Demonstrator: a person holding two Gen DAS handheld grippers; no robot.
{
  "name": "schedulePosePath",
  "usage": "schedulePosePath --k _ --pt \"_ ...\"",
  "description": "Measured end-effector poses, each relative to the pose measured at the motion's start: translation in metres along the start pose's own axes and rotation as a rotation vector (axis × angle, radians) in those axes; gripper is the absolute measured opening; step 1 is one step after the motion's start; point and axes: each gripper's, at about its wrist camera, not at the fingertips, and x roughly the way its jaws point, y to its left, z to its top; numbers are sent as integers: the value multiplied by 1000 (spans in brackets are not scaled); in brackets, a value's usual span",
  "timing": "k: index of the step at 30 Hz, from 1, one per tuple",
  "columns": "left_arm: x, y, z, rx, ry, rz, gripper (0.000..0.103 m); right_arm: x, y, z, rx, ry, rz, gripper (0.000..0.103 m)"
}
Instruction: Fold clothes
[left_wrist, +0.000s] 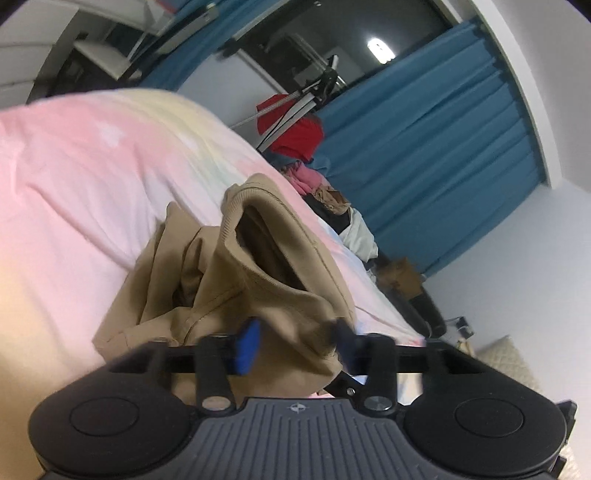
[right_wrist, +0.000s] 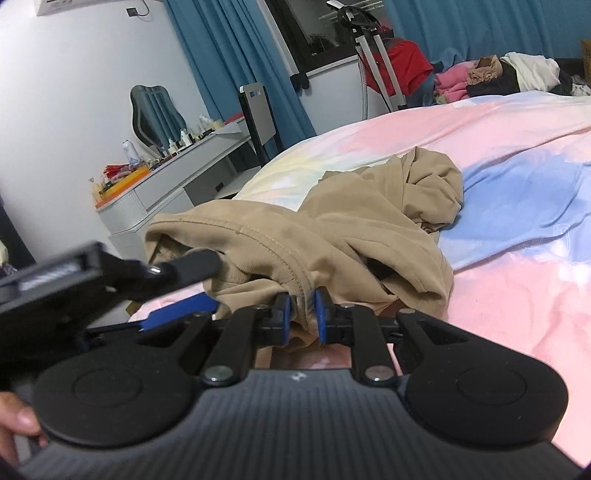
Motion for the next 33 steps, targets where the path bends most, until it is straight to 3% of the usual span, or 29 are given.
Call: schedulePosePath --k 2,4,6,8,9,15,21,24,30,33 --pt "-1 6 1 -24 -11 -11 7 0 -1 0 4 5 2 18" --pt "-9 6 4 -24 -41 -18 7 -1 0 0 4 7 4 21" --pt "-22 1 11 -9 -69 -24 6 -1 2 0 -5 8 -2 30" --pt "-35 -4 18 5 -96 -29 6 -7 6 -1 -28 -13 -17 49" --pt "-41 -6 21 12 -110 -32 6 -11 8 -1 -43 -30 -26 51" --pt "-80 -22 40 68 -191 -50 5 -31 23 -1 -109 -140 -17 52" --pt "-98 -64 30 307 -198 -136 5 -24 38 -7 -185 -164 11 51" --pt "-90 -73 22 361 -179 -118 5 -16 40 -4 -186 -178 -60 50" --pt "-69 -66 24 347 -173 -25 5 -15 9 7 -46 -196 -224 51" --pt "-66 -65 24 362 -138 3 5 -27 -9 13 30 -243 -259 52"
